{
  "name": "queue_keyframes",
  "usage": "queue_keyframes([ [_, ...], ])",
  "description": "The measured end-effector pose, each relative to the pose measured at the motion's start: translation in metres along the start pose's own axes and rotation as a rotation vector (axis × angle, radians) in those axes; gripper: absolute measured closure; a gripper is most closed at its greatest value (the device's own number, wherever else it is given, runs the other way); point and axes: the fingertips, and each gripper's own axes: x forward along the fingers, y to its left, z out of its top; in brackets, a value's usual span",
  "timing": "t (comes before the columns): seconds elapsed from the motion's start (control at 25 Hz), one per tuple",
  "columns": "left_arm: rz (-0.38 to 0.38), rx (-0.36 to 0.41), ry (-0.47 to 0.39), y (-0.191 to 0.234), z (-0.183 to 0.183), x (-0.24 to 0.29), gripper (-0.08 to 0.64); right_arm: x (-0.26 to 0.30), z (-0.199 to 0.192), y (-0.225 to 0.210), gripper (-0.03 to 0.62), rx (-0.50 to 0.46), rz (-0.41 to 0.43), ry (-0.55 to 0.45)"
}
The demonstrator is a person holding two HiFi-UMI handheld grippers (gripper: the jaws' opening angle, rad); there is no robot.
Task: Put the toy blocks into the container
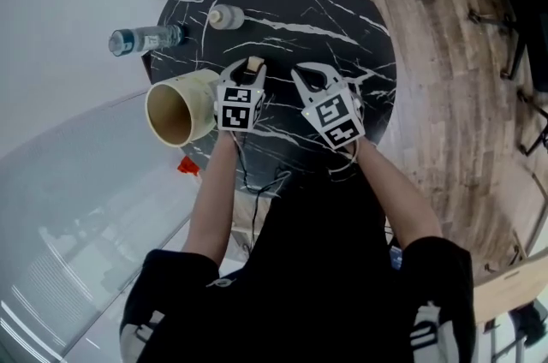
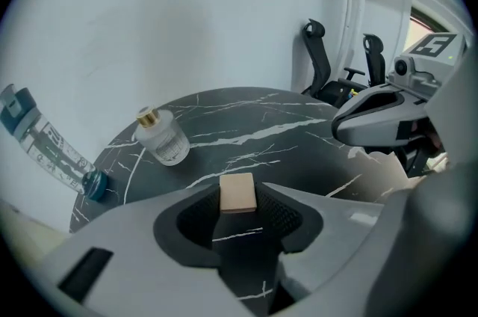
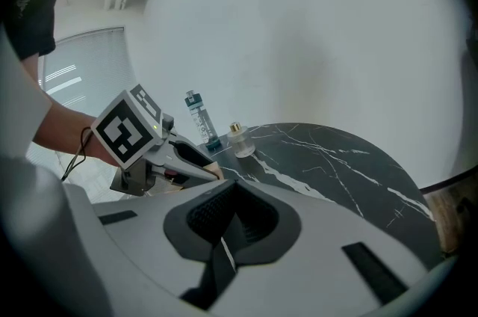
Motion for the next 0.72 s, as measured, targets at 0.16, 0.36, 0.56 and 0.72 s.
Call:
queue_keyframes([
  [0.16,0.035,-0.046,-0.087,0.001,0.010,-0.025,0.416,-0.002,0.015,0.009,0.595,0.003,-0.005,-0.036],
  [0.36,0.075,-0.091,-0.161,0.001,0.018,-0.057,0.416,0.000,0.036,0.023,0.595,-0.015,0.001,-0.079],
  [0.56,0.096,-0.128,-0.218,-0.002,0.020,-0.084,0.416,-0.002,0.050,0.040,0.595,-0.032,0.009,-0.101],
  [0.72,0.122,-0.176,-0.267,-0.003,0.016,-0.106,0.416,-0.003,0.066,0.058,0.595,-0.051,0.020,-0.132],
])
